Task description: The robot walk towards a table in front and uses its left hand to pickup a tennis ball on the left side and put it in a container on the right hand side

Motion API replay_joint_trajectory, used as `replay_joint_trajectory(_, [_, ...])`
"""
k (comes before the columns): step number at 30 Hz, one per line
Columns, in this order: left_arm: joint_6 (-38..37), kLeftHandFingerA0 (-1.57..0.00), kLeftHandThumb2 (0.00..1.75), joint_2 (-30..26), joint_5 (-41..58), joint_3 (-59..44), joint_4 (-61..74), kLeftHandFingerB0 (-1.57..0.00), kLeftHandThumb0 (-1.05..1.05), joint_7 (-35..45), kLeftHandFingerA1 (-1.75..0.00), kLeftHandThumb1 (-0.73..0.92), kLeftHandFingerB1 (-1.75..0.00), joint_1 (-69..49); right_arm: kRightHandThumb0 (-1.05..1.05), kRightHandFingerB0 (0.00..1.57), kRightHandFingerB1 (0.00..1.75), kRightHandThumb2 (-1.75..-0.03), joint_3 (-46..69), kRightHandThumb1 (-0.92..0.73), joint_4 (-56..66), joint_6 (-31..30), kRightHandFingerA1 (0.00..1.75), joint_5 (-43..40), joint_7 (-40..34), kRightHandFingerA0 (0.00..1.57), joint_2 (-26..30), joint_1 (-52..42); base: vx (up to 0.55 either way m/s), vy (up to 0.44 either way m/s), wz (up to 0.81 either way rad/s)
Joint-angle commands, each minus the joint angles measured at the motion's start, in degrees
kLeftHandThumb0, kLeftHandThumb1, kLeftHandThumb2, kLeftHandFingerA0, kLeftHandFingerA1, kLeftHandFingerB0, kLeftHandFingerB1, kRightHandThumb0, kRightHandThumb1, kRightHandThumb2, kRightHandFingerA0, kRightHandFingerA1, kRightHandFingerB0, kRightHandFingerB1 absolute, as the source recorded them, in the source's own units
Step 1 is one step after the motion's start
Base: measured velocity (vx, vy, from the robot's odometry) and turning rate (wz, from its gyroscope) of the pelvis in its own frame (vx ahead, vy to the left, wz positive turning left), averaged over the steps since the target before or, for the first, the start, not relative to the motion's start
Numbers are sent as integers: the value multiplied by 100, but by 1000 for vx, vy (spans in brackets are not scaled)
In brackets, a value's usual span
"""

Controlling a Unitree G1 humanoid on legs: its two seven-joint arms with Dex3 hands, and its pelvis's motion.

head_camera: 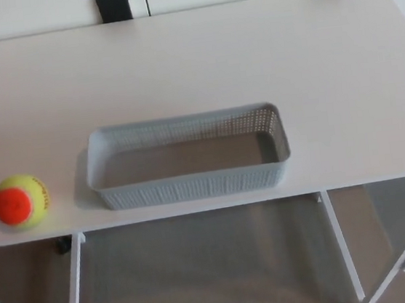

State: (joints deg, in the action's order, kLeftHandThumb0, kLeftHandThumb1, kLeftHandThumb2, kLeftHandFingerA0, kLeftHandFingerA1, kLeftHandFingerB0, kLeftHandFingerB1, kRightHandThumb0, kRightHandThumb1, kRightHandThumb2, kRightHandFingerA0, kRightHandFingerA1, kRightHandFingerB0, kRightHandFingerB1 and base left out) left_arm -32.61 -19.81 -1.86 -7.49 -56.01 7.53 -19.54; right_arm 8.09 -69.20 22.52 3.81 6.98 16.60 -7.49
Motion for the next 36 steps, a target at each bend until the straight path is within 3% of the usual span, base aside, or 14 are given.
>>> replay_joint_trajectory(1, [80,-41,61,-99,23,-16,-27,-29,-27,82,-36,64,-32,49,-44,30,44,-74,32,-48,44,-13,51,-89,-2,48,16,-14,1,271,1])
replay_joint_trajectory(3, [108,-41,61,-98,23,-7,21,-29,-27,82,-36,64,-32,30,-45,31,44,-74,-1,-48,57,-8,51,-43,-48,48,25,-23,29,268,1])
replay_joint_trajectory(4, [152,-40,59,-96,21,1,101,-29,-23,79,-35,64,-31,-1,-37,37,34,-58,-18,-60,67,-2,42,-31,-51,53,30,-29,-60,121,-2])
replay_joint_trajectory(10, [200,-42,61,-102,10,-3,216,-30,-26,44,-36,64,-32,-25,-37,36,35,-58,-23,-60,68,-73,41,-52,8,52,32,27,67,-17,7])
replay_joint_trajectory(12, [186,-44,59,-106,-16,1,155,-31,-25,4,-36,62,-31,24,-45,31,44,-75,-42,-49,64,-72,51,-30,6,48,42,33,-3,-31,5])
replay_joint_trajectory(14, [251,-43,59,-104,15,-16,190,-31,-24,30,-35,63,-31,27,-37,36,34,-58,-34,-60,40,-84,41,-42,16,53,36,52,0,0,0])
replay_joint_trajectory(19, [283,-44,59,-126,-30,11,270,-31,-24,10,-36,63,-31,2,-37,36,34,-58,8,-60,48,-104,41,-99,93,54,28,57,0,0,0])
replay_joint_trajectory(21, [308,-45,59,-128,-55,26,321,-32,-24,-10,-36,62,-32,-17,-44,31,44,-74,31,-48,35,-95,51,-118,116,48,26,47,0,0,0])
replay_joint_trajectory(24, [232,-45,59,-157,-50,4,321,-31,-24,-23,-36,62,-32,-54,-45,31,44,-74,18,-49,12,-71,51,-93,101,47,-9,29,0,0,0])
replay_joint_trajectory(25, [140,-45,58,16,320,-173,553,-33,-23,210,-36,61,-32,-252,-36,36,34,-59,79,-60,10,-78,41,-171,189,52,-16,-17,0,0,0])
replay_joint_trajectory(27, [0,-45,58,135,513,-222,921,-31,-27,434,-36,60,-31,-476,-36,36,35,-58,115,-60,36,-46,42,-197,223,52,21,-49,0,0,0])
replay_joint_trajectory(31, [-228,-27,68,317,1705,-47,3744,-19,-41,1433,-37,55,-34,-2023,-33,37,36,-57,162,-59,108,-82,44,-225,243,56,43,-22,0,0,0])
replay_joint_trajectory(35, [-745,-20,66,68,2189,190,6125,-14,-36,1422,-34,57,-32,-2957,-36,38,36,-58,80,-59,9,-96,43,-106,191,53,60,96,0,0,0])
replay_joint_trajectory(36, [-1072,-18,65,-28,2135,107,7237,-13,-37,1127,-33,58,-31,-3199,-43,33,45,-74,83,-48,55,-137,53,-114,180,49,54,109,0,0,0])
